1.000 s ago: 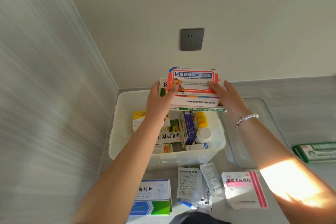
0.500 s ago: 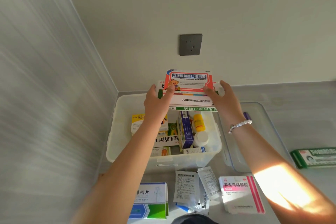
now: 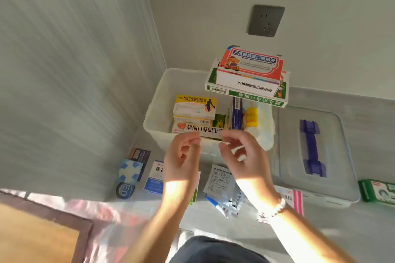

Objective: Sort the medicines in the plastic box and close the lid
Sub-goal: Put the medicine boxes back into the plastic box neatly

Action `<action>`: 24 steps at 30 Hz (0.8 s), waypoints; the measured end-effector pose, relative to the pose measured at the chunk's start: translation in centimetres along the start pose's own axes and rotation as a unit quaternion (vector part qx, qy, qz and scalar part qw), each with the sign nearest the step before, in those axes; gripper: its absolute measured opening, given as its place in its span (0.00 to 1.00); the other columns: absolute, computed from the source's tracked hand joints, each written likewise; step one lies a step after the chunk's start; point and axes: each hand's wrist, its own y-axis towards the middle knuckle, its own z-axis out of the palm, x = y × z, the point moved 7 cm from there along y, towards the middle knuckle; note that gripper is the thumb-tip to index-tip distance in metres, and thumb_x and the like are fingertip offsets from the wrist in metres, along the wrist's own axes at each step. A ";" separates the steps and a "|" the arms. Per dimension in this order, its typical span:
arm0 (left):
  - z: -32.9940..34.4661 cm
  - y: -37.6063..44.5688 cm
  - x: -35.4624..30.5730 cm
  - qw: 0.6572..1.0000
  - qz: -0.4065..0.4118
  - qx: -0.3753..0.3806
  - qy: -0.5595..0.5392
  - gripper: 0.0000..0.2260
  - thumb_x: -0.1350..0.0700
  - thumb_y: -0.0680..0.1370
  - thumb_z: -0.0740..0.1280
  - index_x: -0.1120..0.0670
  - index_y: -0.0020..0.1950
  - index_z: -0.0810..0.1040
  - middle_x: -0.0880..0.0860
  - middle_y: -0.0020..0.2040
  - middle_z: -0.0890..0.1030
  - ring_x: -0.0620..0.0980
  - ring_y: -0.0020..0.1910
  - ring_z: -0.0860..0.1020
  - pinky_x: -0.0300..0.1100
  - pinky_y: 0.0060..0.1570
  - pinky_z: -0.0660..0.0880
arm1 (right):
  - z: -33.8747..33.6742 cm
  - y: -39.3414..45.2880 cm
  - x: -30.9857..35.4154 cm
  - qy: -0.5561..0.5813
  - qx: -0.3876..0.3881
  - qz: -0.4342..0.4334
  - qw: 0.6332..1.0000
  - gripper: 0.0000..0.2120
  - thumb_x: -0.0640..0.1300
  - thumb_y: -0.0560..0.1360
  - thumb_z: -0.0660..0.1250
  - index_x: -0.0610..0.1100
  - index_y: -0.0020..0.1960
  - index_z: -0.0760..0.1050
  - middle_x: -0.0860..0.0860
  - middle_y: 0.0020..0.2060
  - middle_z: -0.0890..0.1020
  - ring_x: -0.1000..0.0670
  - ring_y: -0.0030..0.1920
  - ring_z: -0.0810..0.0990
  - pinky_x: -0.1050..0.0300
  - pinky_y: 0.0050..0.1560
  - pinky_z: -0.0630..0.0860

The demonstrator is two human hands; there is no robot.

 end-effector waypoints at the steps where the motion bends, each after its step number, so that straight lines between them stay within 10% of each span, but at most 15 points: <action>1: -0.5 -0.9 1.3 1.000 -0.018 -0.008 0.005 0.08 0.59 0.77 0.63 0.47 0.50 0.78 0.42 0.43 0.82 0.39 0.42 0.79 0.26 0.40 0.72 | 0.9 -0.9 -0.6 0.009 0.026 0.010 1.000 0.11 0.39 0.72 0.68 0.45 0.54 0.77 0.52 0.43 0.80 0.55 0.40 0.78 0.62 0.40 0.77; 6: -2.5 -3.3 7.2 0.994 -0.092 -0.019 0.047 0.07 0.57 0.76 0.63 0.45 0.49 0.77 0.42 0.48 0.81 0.33 0.47 0.76 0.24 0.43 0.69 | 4.5 -4.0 -4.2 -0.020 0.076 0.056 0.995 0.08 0.41 0.72 0.69 0.45 0.51 0.78 0.54 0.38 0.80 0.58 0.38 0.77 0.67 0.41 0.75; 12: -5.8 -1.4 12.2 0.971 -0.123 -0.051 0.200 0.13 0.56 0.75 0.66 0.50 0.59 0.75 0.49 0.61 0.74 0.50 0.61 0.71 0.48 0.63 0.64 | 8.7 -5.5 -10.1 -0.091 0.081 0.167 0.978 0.14 0.49 0.71 0.71 0.45 0.54 0.74 0.56 0.40 0.77 0.58 0.40 0.76 0.75 0.36 0.70; 17: -7.6 1.2 15.8 0.948 -0.167 0.013 0.270 0.24 0.52 0.75 0.66 0.55 0.70 0.66 0.55 0.67 0.69 0.56 0.66 0.68 0.53 0.66 0.64 | 12.3 -6.4 -13.3 -0.106 0.126 0.273 0.948 0.16 0.53 0.73 0.66 0.41 0.53 0.73 0.46 0.44 0.81 0.46 0.43 0.81 0.51 0.44 0.79; 21: -7.7 2.6 17.8 0.951 -0.229 0.111 0.175 0.15 0.50 0.76 0.67 0.55 0.60 0.72 0.51 0.54 0.80 0.48 0.49 0.79 0.39 0.49 0.77 | 14.3 -6.7 -13.4 -0.062 0.148 0.281 0.946 0.16 0.51 0.77 0.60 0.43 0.61 0.71 0.48 0.50 0.82 0.48 0.48 0.81 0.50 0.51 0.78; 24: -7.8 3.0 18.8 0.939 -0.255 0.162 0.163 0.10 0.46 0.76 0.65 0.46 0.55 0.71 0.44 0.47 0.77 0.38 0.40 0.74 0.25 0.39 0.69 | 15.2 -6.7 -13.0 -0.029 0.147 0.284 0.947 0.17 0.49 0.79 0.57 0.43 0.65 0.67 0.47 0.55 0.80 0.47 0.54 0.79 0.49 0.58 0.76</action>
